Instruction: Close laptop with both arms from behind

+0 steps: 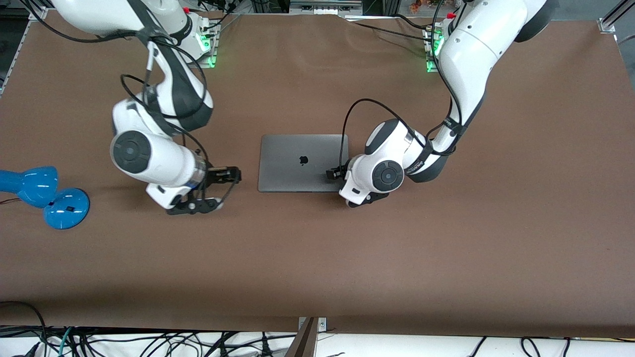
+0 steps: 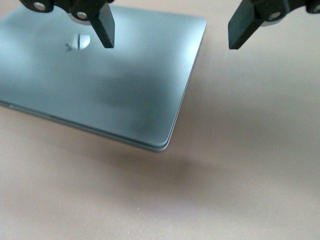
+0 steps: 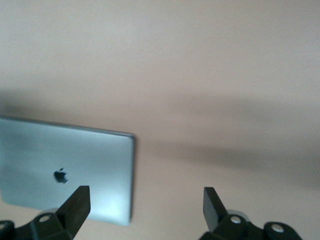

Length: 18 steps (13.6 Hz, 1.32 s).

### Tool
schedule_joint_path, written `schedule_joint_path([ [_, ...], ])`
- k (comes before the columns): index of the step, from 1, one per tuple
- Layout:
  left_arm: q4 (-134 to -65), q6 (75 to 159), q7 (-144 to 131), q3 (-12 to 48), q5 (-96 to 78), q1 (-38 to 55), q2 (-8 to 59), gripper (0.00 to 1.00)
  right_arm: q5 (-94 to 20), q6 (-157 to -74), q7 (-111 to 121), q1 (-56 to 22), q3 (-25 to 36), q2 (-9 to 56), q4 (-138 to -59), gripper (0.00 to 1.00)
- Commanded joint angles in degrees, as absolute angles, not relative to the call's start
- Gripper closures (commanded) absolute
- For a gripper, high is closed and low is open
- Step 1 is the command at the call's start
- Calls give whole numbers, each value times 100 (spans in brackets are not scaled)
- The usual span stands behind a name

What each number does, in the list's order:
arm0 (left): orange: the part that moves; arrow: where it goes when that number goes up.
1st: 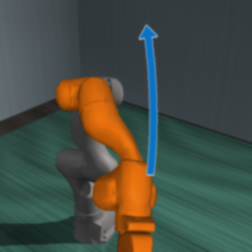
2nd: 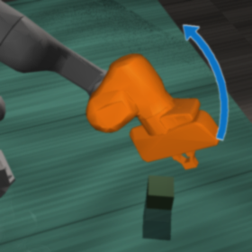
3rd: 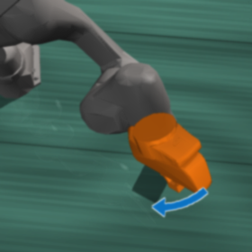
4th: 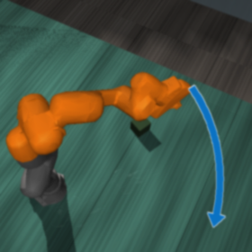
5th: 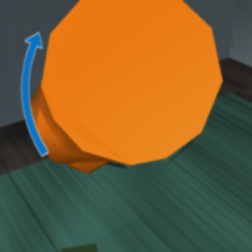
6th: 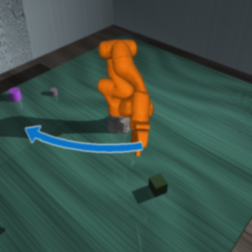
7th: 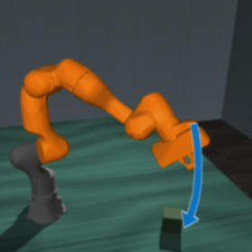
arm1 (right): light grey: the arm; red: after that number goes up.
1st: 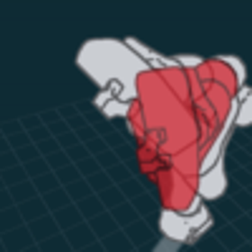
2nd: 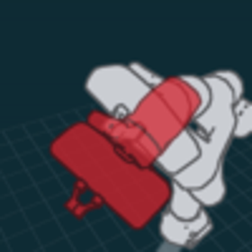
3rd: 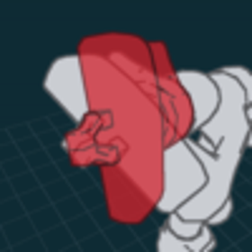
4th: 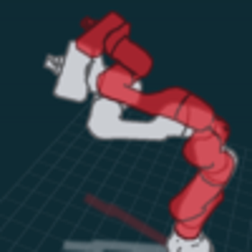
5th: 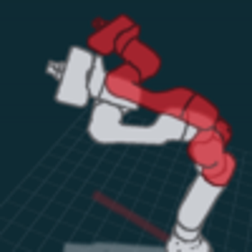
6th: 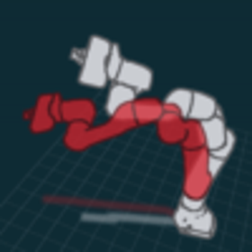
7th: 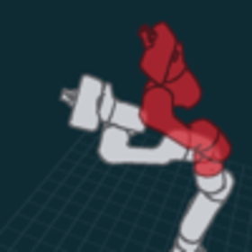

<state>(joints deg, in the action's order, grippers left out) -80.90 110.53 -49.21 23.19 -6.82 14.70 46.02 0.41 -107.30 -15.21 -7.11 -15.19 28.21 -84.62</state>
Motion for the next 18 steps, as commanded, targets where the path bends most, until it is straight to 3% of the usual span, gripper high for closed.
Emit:
schedule_joint_path([
  [1, -8506, 10820, -4869, 2338, -466, 1450, 4010, 0, 290, -10206, -1477, -694, -1276, 2339, -8342, 0],
  [4, -9182, 10819, -4869, 2355, -475, 1433, 3263, 0, 299, -9765, -1450, -651, -854, 2163, -7823, 0],
  [11, -10747, 10750, -4071, 2355, -510, 1284, 1374, 0, 360, -9660, -721, -272, -335, 1679, -7787, 0],
  [18, -10872, 9888, -2341, 2338, -475, 380, 186, 0, 299, -9501, -492, -229, 44, 1608, -7787, 0],
])
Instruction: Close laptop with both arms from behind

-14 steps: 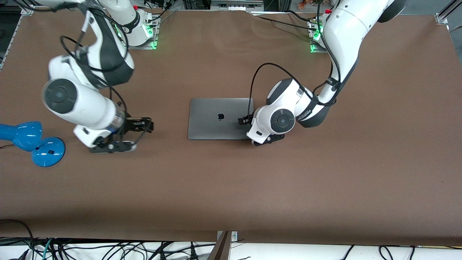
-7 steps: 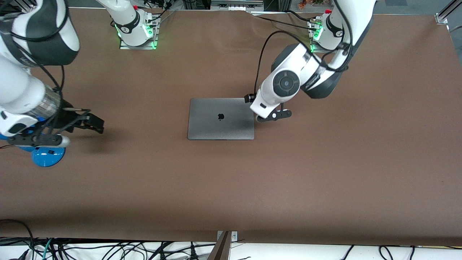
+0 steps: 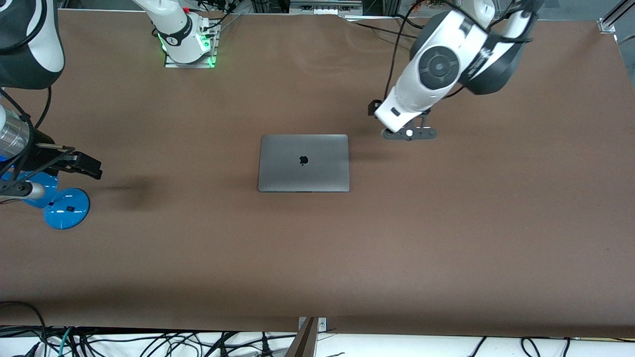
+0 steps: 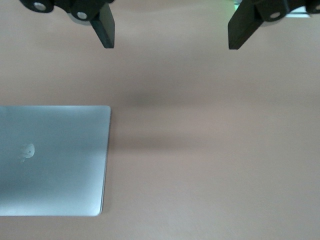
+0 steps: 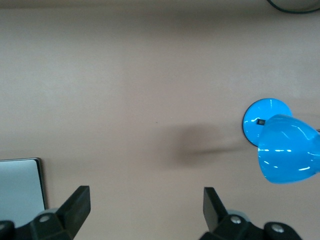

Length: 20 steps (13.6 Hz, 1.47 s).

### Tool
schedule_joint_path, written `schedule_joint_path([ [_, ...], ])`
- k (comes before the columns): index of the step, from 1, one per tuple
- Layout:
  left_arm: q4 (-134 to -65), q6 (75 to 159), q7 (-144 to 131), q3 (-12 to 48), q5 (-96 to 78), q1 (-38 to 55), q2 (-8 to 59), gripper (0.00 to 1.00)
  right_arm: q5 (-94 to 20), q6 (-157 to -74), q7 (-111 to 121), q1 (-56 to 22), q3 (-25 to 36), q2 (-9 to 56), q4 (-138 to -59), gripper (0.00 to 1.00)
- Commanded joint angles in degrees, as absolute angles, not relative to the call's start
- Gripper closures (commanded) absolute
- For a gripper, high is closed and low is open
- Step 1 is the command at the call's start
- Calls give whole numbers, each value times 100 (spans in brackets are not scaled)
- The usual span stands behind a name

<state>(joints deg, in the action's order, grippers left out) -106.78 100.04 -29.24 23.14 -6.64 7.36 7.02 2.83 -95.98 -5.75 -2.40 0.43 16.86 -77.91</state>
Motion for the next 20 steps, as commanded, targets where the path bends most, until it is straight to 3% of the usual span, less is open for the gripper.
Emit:
schedule_joint_path([
  [1, -10820, 9818, -2199, 2347, -475, 230, 71, 0, 290, -9484, -483, -229, 27, 1608, -7787, 0],
  [5, -10723, 9677, -1907, 2285, -475, -236, -271, 0, -51, -9167, -510, -220, 9, 1608, -7682, 0],
  [13, -9994, 9272, -1406, 2189, -187, -1170, -255, 0, -167, -8914, -554, -228, -18, 1608, -7462, 0],
  [17, -9484, 8852, -811, 662, 53, 59, -246, 0, -106, -8526, -571, -237, -26, 1608, -7357, 0],
  [20, -9352, 8842, -571, 54, 61, 534, -246, 0, -88, -8420, -571, -237, -18, 1600, -7339, 0],
])
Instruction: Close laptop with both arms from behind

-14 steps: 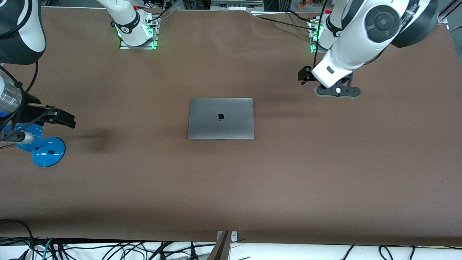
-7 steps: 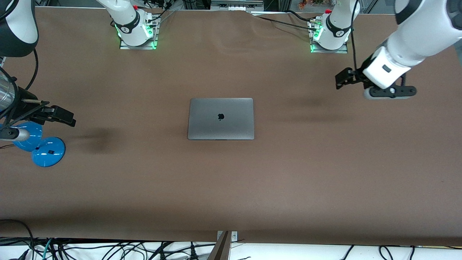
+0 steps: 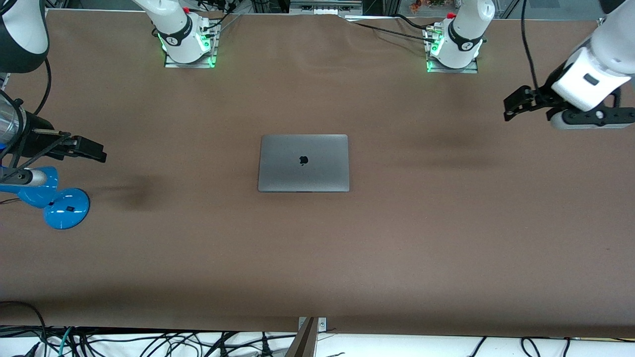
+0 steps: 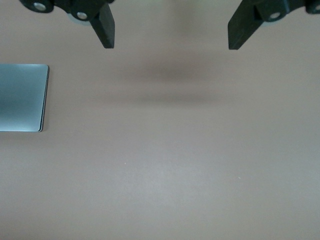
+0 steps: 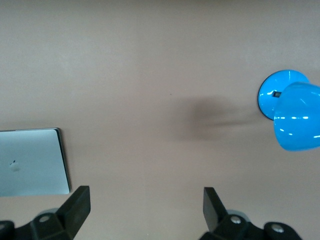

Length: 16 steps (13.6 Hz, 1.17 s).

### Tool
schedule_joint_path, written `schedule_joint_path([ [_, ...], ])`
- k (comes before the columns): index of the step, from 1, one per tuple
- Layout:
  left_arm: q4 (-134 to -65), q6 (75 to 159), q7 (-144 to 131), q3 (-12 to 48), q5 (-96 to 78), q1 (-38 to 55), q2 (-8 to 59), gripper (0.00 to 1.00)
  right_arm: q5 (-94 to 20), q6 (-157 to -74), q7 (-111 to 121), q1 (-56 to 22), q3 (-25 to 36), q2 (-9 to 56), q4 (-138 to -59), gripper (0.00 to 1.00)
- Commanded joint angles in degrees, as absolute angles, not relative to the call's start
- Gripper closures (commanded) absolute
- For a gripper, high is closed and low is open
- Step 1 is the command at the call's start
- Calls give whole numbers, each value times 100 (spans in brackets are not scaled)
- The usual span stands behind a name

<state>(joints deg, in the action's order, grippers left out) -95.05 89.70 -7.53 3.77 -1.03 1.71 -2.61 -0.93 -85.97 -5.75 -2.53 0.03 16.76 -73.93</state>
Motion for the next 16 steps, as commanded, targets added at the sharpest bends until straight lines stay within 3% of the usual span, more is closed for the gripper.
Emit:
schedule_joint_path([
  [1, -9352, 8833, -554, -60, 62, 623, -255, 0, -53, -8368, -571, -229, -9, 1591, -7339, 0],
  [16, -9123, 8692, -272, -404, 299, 659, -53, 0, 9, -8077, -677, -237, -185, 1600, -7110, 0],
])
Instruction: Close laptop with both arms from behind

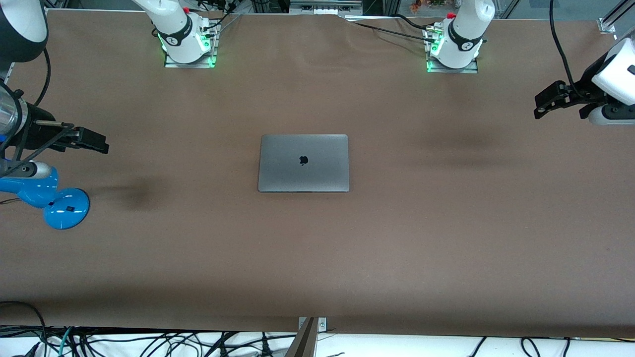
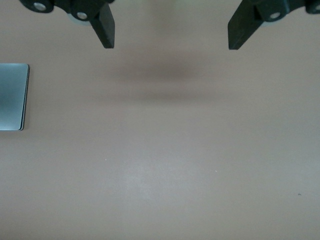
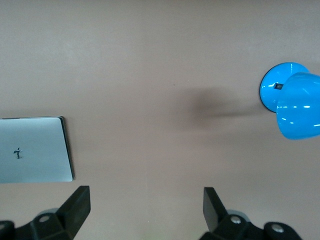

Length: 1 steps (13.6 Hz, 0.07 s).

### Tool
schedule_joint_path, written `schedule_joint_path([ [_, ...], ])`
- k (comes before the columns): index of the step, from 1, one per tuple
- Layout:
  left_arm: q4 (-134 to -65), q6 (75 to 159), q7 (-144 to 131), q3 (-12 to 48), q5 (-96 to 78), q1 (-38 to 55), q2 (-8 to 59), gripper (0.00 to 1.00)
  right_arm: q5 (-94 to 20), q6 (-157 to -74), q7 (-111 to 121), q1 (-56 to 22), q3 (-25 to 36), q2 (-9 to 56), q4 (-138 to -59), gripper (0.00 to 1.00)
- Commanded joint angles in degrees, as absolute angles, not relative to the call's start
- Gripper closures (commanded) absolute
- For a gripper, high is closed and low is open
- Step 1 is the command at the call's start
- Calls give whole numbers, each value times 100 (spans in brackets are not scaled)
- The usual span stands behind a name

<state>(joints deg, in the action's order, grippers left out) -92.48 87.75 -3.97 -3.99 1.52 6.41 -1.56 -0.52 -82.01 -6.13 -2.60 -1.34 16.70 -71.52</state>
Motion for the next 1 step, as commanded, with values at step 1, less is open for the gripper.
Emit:
schedule_joint_path([
  [1, -9123, 8692, -281, -396, 299, 659, -53, 0, 9, -8077, -677, -237, -185, 1600, -7110, 0],
])
